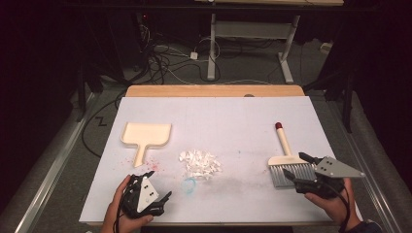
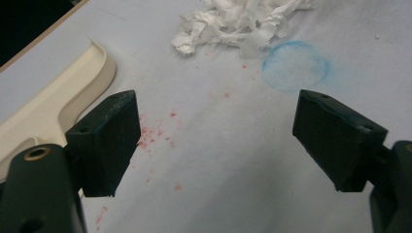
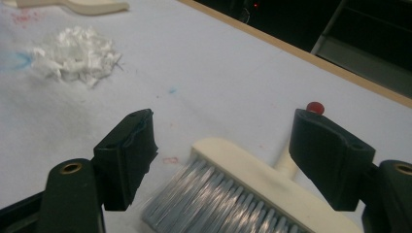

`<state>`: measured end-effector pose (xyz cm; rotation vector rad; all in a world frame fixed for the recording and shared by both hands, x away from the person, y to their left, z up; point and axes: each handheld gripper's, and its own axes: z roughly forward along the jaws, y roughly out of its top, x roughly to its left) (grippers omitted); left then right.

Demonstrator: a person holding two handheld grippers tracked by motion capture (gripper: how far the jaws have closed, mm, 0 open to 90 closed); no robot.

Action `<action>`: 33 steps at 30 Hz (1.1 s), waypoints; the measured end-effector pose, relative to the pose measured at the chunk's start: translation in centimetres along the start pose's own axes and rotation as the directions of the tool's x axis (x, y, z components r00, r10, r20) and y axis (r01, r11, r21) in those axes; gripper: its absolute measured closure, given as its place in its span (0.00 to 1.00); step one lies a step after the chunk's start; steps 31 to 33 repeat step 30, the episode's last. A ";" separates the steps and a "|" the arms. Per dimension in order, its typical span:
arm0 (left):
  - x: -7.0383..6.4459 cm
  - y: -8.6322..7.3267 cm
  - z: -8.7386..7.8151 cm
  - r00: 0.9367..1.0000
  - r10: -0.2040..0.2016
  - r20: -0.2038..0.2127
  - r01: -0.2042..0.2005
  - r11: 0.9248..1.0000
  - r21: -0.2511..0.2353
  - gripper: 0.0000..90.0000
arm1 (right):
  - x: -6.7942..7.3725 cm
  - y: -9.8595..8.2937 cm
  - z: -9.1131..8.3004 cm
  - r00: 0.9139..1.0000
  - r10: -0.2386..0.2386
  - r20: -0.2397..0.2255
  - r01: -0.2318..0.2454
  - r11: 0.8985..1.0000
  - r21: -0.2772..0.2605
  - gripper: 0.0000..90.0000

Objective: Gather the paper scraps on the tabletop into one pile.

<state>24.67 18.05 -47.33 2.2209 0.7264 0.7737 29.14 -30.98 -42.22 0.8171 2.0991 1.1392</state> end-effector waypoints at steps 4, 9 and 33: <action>-0.2 0.0 0.1 1.000 0.010 -0.001 -0.010 1.000 0.004 0.18 | 0.8 -0.7 0.8 1.000 -0.026 -0.001 0.026 1.000 0.000 0.27; -0.1 -0.3 0.0 1.000 0.002 0.000 -0.002 1.000 0.001 0.18 | 1.1 -0.6 1.0 1.000 -0.029 0.008 0.029 1.000 -0.003 0.27; 0.1 0.2 0.5 1.000 0.012 0.000 -0.012 1.000 0.003 0.18 | 1.4 -0.8 0.4 0.995 -0.073 0.063 0.074 0.997 -0.016 0.28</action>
